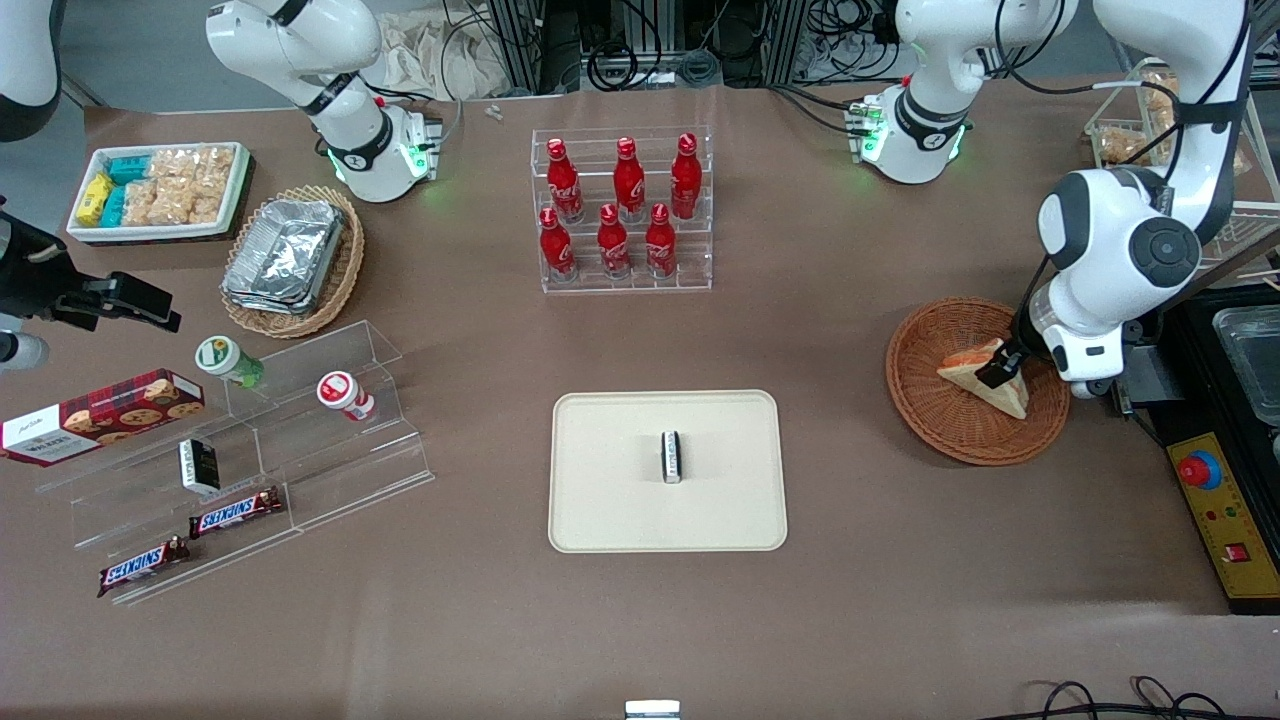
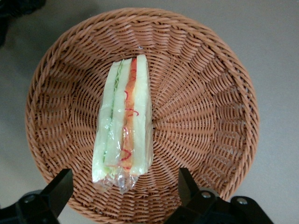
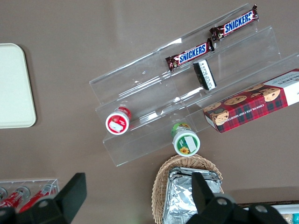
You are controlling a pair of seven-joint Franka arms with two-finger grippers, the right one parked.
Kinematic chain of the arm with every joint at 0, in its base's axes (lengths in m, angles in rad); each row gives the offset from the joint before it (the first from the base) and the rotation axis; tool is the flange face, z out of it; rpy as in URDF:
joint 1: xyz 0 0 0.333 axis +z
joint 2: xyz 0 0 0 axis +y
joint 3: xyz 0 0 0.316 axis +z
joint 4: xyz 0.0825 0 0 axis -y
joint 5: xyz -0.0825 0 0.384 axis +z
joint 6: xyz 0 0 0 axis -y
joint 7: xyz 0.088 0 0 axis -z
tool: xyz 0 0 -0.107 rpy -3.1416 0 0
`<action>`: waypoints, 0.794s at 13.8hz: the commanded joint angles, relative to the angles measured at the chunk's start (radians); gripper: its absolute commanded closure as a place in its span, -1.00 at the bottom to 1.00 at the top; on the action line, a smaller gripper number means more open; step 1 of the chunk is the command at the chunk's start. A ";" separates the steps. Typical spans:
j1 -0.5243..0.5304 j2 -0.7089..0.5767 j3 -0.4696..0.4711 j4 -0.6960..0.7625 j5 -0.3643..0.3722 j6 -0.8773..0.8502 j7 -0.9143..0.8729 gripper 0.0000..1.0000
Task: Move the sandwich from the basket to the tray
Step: 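Lower the open left gripper around the wrapped sandwich in the basket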
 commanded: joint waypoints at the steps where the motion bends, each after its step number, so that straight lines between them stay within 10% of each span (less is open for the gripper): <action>1: 0.001 -0.006 0.003 -0.045 0.027 0.060 -0.071 -1.00; 11: 0.001 0.092 0.024 -0.042 0.026 0.163 -0.113 -0.88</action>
